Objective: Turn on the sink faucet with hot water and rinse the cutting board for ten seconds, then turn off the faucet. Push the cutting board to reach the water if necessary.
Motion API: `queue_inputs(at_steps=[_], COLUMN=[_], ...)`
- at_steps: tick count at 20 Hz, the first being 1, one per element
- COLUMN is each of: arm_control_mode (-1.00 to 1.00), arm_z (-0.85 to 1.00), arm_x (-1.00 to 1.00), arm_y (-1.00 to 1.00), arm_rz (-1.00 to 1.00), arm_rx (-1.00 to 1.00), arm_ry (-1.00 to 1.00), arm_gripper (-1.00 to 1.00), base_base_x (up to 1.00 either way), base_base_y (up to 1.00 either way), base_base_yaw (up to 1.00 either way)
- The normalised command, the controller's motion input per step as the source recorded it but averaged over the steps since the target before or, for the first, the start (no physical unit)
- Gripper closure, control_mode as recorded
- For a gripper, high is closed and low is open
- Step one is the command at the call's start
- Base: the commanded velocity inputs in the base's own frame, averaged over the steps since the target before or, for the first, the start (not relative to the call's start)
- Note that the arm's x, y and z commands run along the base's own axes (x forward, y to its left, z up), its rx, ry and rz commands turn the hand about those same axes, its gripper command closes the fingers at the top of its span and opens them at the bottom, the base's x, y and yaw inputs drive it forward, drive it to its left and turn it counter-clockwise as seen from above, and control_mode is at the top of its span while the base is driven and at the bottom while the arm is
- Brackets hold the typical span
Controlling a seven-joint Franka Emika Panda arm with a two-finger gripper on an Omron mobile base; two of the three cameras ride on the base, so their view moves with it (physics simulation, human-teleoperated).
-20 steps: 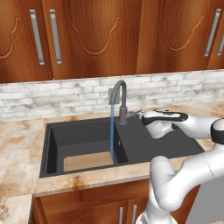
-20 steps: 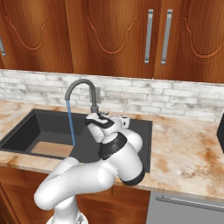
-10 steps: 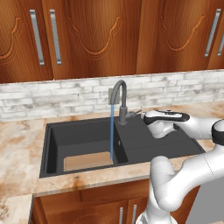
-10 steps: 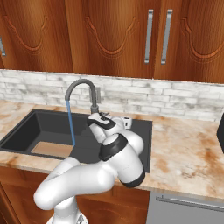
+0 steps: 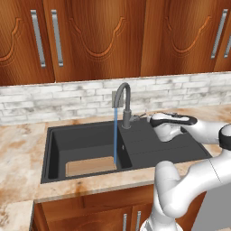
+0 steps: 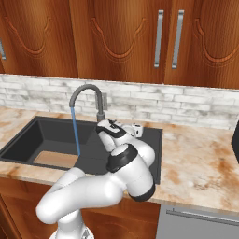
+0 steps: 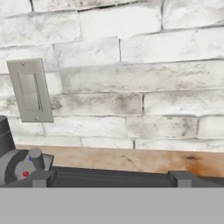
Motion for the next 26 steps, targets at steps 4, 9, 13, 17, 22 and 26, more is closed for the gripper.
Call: queue_inputs(at_steps=[4,9,13,17,22,26], arm_control_mode=[-1.0,-1.0,-1.0,-1.0,-1.0,-1.0], arm_z=[-0.04,-0.03,-0.01,0.0,0.0,0.0], arm_x=[0.13,0.1,0.08,0.13,0.17,0.14], arm_y=[-0.01,0.0,0.0,0.0,0.0,0.0], arm_rz=[0.0,0.0,0.0,0.0,0.0,0.0], arm_rx=[0.0,0.0,0.0,0.0,0.0,0.0], arm_ry=[0.0,0.0,0.0,0.0,0.0,0.0], arm_gripper=[-1.0,-1.0,-1.0,-1.0,-1.0,-1.0], base_base_x=[0.0,0.0,0.0,0.0,0.0,0.0], base_base_y=[0.0,0.0,0.0,0.0,0.0,0.0], base_base_yaw=[0.0,0.0,0.0,0.0,0.0,0.0])
